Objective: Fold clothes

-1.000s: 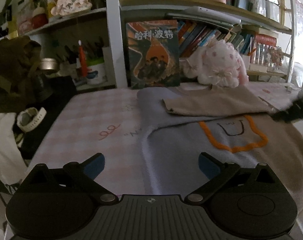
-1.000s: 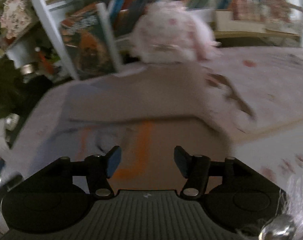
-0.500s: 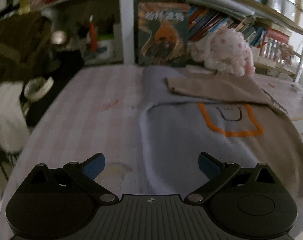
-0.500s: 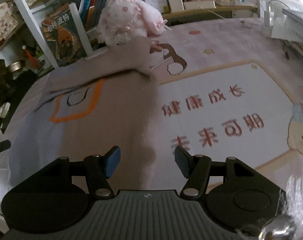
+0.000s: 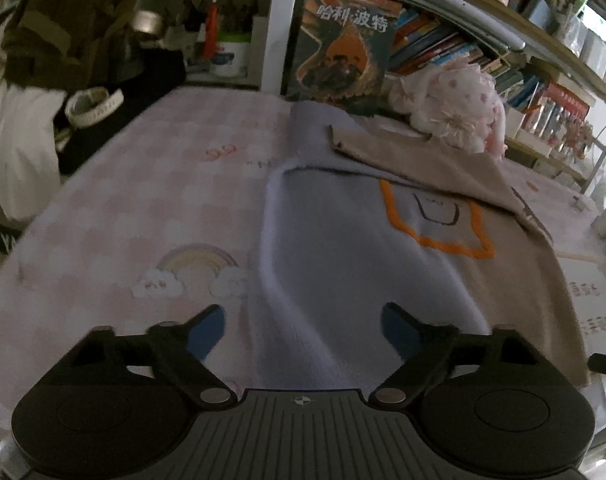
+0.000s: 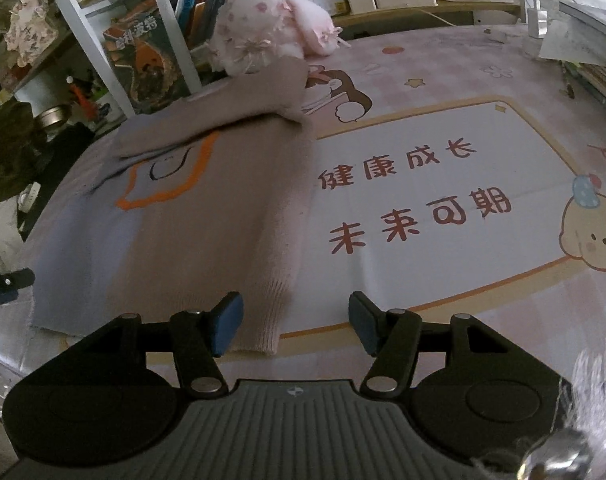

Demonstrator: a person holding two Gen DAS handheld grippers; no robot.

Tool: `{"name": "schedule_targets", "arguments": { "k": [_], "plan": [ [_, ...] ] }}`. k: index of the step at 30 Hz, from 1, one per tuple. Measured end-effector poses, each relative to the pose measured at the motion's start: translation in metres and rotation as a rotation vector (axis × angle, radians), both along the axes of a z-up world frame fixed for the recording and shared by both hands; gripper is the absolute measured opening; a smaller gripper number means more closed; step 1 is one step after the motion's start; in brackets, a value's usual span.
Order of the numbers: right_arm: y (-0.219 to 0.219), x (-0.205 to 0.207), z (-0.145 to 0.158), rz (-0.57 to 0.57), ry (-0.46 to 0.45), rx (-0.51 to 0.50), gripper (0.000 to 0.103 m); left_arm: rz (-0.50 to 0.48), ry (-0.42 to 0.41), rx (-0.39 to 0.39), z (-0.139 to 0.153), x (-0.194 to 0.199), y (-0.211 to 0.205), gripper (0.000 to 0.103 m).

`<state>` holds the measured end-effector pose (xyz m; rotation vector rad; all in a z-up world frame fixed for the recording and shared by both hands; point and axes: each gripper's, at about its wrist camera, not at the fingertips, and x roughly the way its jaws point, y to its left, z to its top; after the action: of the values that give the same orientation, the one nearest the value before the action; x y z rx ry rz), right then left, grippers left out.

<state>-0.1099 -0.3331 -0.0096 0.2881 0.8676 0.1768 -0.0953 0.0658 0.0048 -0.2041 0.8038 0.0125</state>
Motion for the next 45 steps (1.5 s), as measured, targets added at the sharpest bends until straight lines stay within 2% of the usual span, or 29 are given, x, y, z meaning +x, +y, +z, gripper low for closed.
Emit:
{"name": "schedule_targets", "arguments": {
  "k": [3, 9, 15, 19, 20, 22, 23, 24, 25, 27, 29, 30, 33, 35, 38, 41, 42, 43, 45],
  "plan": [
    [0.001, 0.0, 0.001, 0.0, 0.006, 0.002, 0.052, 0.014, 0.024, -0.018, -0.006, 0.0, 0.004, 0.068],
    [0.003, 0.004, 0.002, -0.013, 0.019, 0.021, 0.05, 0.054, 0.027, -0.042, -0.008, 0.004, 0.017, 0.07],
    [0.008, 0.011, 0.0, -0.026, 0.032, 0.017, 0.05, 0.03, 0.041, -0.07, -0.013, 0.018, 0.019, 0.07],
    [0.009, 0.018, 0.0, -0.037, 0.037, 0.021, 0.044, 0.038, 0.067, -0.071, -0.019, 0.028, 0.02, 0.066],
    [0.01, 0.019, 0.0, -0.036, 0.039, 0.015, 0.043, 0.043, 0.073, -0.075, -0.02, 0.03, 0.021, 0.063],
    [0.014, 0.022, 0.001, -0.031, 0.042, -0.002, 0.037, 0.049, 0.07, -0.073, -0.021, 0.032, 0.021, 0.048],
    [0.016, 0.024, 0.001, -0.025, 0.044, -0.014, 0.035, 0.051, 0.069, -0.072, -0.021, 0.033, 0.022, 0.036],
    [0.018, 0.025, 0.001, -0.012, 0.046, -0.022, 0.029, 0.047, 0.069, -0.073, -0.022, 0.034, 0.022, 0.024],
    [0.021, 0.027, 0.001, 0.001, 0.048, -0.031, 0.02, 0.044, 0.072, -0.076, -0.022, 0.036, 0.022, 0.018],
    [0.026, 0.03, 0.0, 0.028, 0.053, -0.049, 0.014, 0.032, 0.063, -0.074, -0.02, 0.038, 0.021, 0.006],
    [0.03, 0.034, 0.001, 0.045, 0.058, -0.047, 0.01, 0.019, 0.054, -0.071, -0.017, 0.04, 0.019, 0.006],
    [0.03, 0.036, 0.002, 0.043, 0.06, -0.029, 0.01, 0.002, 0.02, -0.068, -0.01, 0.038, 0.015, 0.006],
    [0.024, 0.033, 0.02, 0.047, -0.025, 0.132, 0.01, -0.056, -0.07, -0.078, 0.01, 0.032, 0.007, 0.007],
    [0.023, 0.035, 0.029, 0.052, -0.051, 0.167, 0.01, -0.071, -0.043, -0.079, 0.01, 0.037, 0.008, 0.008],
    [0.021, 0.044, 0.024, 0.043, 0.002, 0.17, 0.01, -0.053, 0.026, -0.097, 0.0, 0.044, 0.015, 0.012],
    [0.019, 0.045, 0.013, 0.009, 0.049, 0.174, 0.015, -0.033, 0.084, -0.127, -0.008, 0.045, 0.021, 0.042],
    [0.018, 0.045, 0.01, -0.004, 0.061, 0.177, 0.018, -0.029, 0.095, -0.148, -0.01, 0.044, 0.024, 0.048],
    [0.017, 0.045, 0.007, -0.017, 0.074, 0.181, 0.026, -0.026, 0.103, -0.164, -0.012, 0.044, 0.026, 0.049],
    [0.016, 0.045, 0.001, -0.039, 0.097, 0.191, 0.033, -0.022, 0.109, -0.179, -0.014, 0.042, 0.028, 0.049]
  ]
}}
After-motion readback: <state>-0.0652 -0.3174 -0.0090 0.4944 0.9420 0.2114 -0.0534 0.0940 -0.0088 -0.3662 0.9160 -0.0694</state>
